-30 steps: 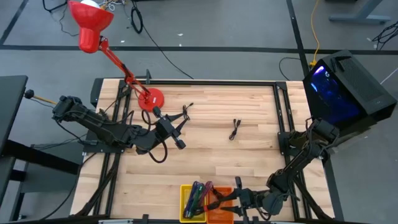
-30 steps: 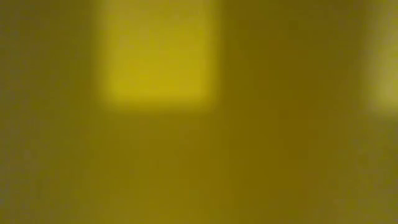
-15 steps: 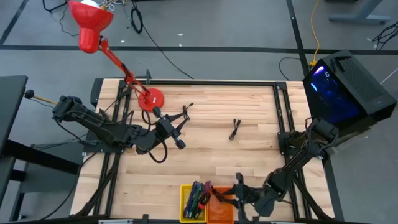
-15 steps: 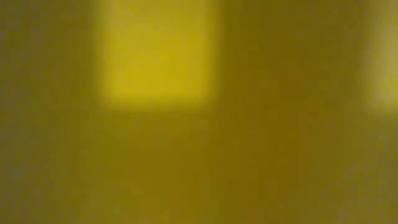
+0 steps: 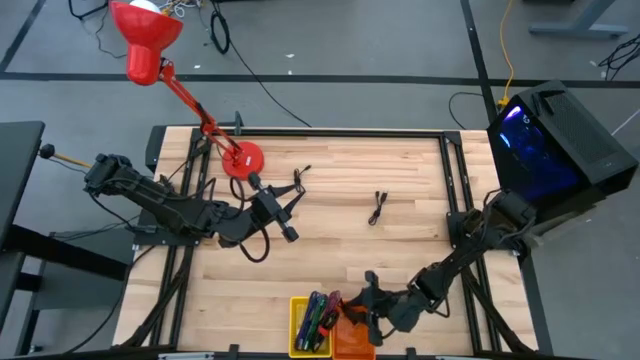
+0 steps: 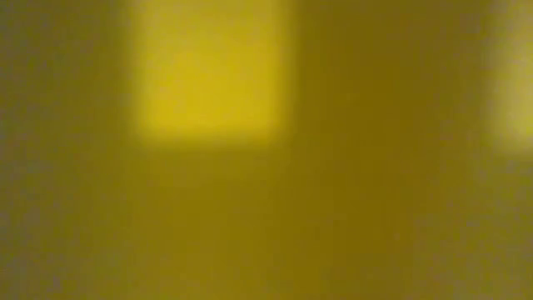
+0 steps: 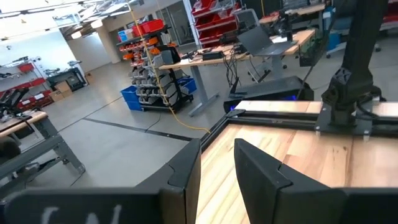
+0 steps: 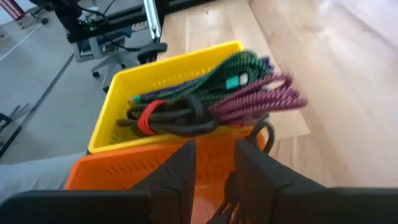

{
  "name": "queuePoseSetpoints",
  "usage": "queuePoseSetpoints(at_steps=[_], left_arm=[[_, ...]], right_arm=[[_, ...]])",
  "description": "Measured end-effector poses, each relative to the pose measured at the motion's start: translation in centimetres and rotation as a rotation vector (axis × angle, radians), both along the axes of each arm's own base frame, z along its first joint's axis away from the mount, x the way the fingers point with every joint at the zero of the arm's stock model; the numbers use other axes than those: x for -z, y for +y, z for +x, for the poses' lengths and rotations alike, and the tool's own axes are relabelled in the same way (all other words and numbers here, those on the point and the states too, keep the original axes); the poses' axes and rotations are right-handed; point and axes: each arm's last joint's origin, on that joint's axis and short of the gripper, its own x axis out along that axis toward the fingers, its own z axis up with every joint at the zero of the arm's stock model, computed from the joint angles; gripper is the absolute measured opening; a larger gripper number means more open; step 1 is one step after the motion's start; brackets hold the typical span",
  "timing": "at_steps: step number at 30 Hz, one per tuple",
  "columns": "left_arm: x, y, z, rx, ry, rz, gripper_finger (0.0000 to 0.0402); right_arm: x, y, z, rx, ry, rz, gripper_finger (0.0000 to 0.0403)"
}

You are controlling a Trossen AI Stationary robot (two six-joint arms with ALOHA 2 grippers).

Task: Pick & Place USB Port
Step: Put the bottom black USB cable into the orange bin

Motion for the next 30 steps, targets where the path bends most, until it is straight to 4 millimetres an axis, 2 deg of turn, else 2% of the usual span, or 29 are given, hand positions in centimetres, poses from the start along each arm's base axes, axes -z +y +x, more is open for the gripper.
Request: queuePoseSetpoints(at_steps=[5,10,30], left_arm=[[0.1,0.0,0.0,-0.001,0.010,0.004,0.0103],[0.1,0.0,0.0,0.000,0.010,0.004,0.0103],[0.1,0.0,0.0,0.000,0.009,0.004,0.0103]], right_arm=[[1.0,0.3,0.5,-0.001,-0.013,0.024,0.0116],[0.5,0.6,1.0,-0.050,-0.089,0.067,0.0121],[0.8,-0.1,1.4,-0.030,-0.064,0.031,0.0119]])
